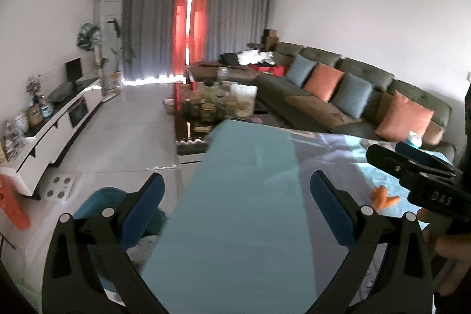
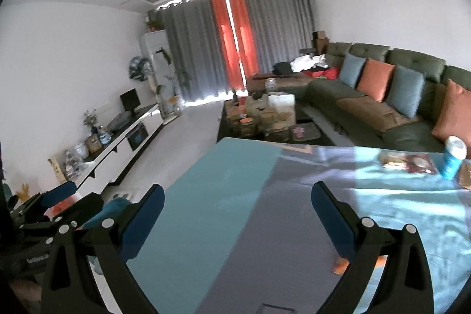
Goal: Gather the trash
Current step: 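Move both tools back over the table toward the orange peel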
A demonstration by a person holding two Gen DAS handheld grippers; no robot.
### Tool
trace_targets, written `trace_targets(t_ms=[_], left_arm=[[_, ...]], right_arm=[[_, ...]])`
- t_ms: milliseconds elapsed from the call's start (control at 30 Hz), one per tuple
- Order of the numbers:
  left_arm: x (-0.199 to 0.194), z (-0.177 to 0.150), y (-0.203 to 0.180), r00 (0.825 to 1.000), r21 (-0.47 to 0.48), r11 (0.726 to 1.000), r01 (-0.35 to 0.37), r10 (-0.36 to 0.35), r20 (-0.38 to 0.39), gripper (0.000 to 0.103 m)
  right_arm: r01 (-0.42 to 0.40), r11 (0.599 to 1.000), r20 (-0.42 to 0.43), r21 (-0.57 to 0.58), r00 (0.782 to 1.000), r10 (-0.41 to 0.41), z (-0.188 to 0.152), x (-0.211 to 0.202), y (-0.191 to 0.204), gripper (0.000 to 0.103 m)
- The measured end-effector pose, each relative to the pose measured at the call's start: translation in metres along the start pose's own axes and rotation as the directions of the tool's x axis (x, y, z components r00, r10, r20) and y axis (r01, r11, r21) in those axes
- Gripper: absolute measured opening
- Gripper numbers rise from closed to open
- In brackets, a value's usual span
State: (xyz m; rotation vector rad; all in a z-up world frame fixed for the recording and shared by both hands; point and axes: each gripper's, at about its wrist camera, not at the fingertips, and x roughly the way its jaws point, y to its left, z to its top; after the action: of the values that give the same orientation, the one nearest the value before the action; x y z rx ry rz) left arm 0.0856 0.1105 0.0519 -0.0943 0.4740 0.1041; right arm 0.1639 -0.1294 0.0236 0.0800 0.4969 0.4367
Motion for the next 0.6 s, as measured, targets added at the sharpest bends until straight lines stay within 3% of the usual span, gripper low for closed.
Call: trace_targets(t_ms=[333, 600], left_arm=[[0.028, -0.015, -0.079, 0.992, 0.097, 0.988, 0.121, -0.118, -0.038, 0.098], [0.068, -0.038, -0.151, 0.97, 0.224, 0.945, 0.238, -0.221, -0.101, 0.098]], right_arm=[[0.163, 0.983, 0.008, 0.084, 0.986, -0.165, -0.039, -0.053, -0.079, 0.096], [0.24, 0.959, -0.033, 0.147, 0.971, -0.238, -0.068, -0.069, -0.125, 0.096]])
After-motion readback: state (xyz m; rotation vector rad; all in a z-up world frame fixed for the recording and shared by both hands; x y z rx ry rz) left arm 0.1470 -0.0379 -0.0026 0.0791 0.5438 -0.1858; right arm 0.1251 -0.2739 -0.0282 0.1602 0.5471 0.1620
